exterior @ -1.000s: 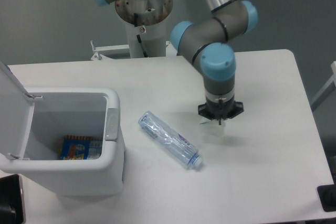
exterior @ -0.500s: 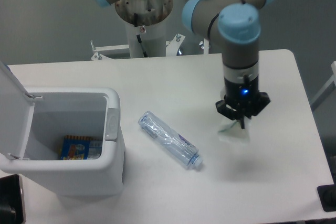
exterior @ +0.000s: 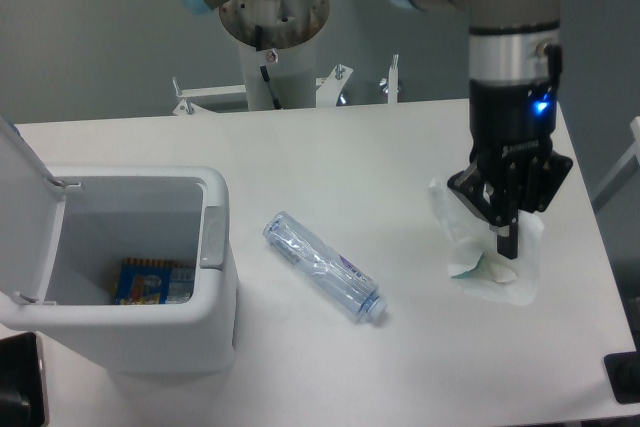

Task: Place the trash in the trash can
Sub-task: 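Carry the white paper over the trash can and lower it inside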

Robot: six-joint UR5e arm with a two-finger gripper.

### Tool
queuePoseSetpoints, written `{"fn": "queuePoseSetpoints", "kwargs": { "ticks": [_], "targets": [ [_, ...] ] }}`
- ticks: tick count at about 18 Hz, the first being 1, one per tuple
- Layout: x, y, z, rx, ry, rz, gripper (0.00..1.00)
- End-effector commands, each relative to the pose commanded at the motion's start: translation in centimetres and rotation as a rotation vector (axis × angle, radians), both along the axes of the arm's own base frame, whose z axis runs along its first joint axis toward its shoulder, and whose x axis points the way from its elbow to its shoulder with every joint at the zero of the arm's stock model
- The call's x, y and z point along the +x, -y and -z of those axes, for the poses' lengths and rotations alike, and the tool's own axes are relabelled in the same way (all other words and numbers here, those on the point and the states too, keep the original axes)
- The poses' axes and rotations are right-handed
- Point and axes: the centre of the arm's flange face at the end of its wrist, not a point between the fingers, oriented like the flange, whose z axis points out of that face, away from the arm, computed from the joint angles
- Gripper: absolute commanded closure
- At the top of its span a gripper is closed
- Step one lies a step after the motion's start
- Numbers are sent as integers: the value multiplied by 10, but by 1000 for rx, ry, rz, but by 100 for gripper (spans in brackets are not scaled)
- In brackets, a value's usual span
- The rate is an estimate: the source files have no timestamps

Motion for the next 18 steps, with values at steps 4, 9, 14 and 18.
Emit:
{"fn": "queuePoseSetpoints", "kwargs": {
  "ticks": [4,9,14,18],
  "targets": [
    [36,-25,-9,30,11,72,100],
    [98,-64,0,18,31,179,100],
    [171,-83,33,-29,88,278,100],
    [212,-93,44,-54,106,336,100]
  ]
}}
